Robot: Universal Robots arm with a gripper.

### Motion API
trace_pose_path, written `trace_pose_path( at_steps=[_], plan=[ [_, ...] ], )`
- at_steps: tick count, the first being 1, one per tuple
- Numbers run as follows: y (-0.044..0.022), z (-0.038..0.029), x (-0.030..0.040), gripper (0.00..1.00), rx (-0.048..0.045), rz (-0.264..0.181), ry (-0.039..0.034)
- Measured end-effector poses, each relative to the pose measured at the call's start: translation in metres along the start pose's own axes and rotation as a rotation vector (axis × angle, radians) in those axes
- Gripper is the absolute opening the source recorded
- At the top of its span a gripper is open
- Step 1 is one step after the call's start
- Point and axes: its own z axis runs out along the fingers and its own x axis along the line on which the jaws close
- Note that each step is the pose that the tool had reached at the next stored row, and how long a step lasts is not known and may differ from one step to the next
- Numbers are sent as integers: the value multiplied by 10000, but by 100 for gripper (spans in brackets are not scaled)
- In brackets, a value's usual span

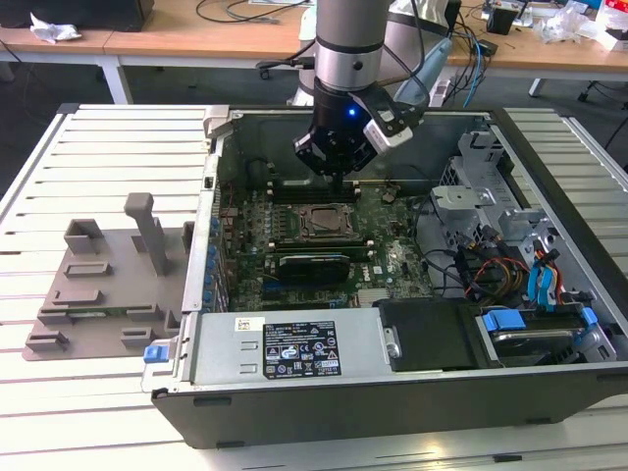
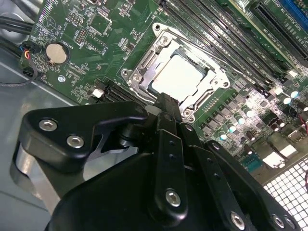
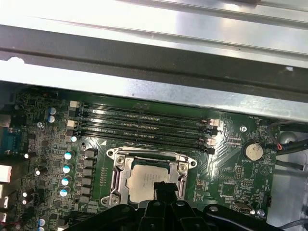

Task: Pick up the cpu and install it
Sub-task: 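Install the first cpu locking lever, then install the second cpu locking lever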

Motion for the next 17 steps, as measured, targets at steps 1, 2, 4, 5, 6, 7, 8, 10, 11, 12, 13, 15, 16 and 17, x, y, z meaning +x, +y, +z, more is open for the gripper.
trace_pose_path(
  at_steps=[1, 2, 4, 5, 6, 7, 8, 10, 11, 12, 13, 15, 16, 17],
  plan=[
    [0, 0, 0, 11, 1, 0, 0],
    [0, -1, 0, 11, 1, 0, 0],
    [0, -2, 0, 11, 1, 0, 0],
    [0, -2, 0, 11, 1, 0, 0],
    [0, -2, 0, 11, 1, 0, 0],
    [0, -3, 0, 11, 0, 0, 0],
    [-1, -4, 0, 11, 2, 0, 1],
    [-31, -3, 4, 11, 1, 0, 1],
    [-61, -2, 8, 11, 0, 1, 0],
    [-104, -2, 13, 11, 1, -1, 0],
    [-125, -1, 16, 11, 1, -1, 0],
    [-160, -1, 20, 11, 0, -1, 0],
    [-175, -1, 22, 11, 1, 0, 0],
    [-188, -1, 24, 11, 1, 0, 0]
  ],
)
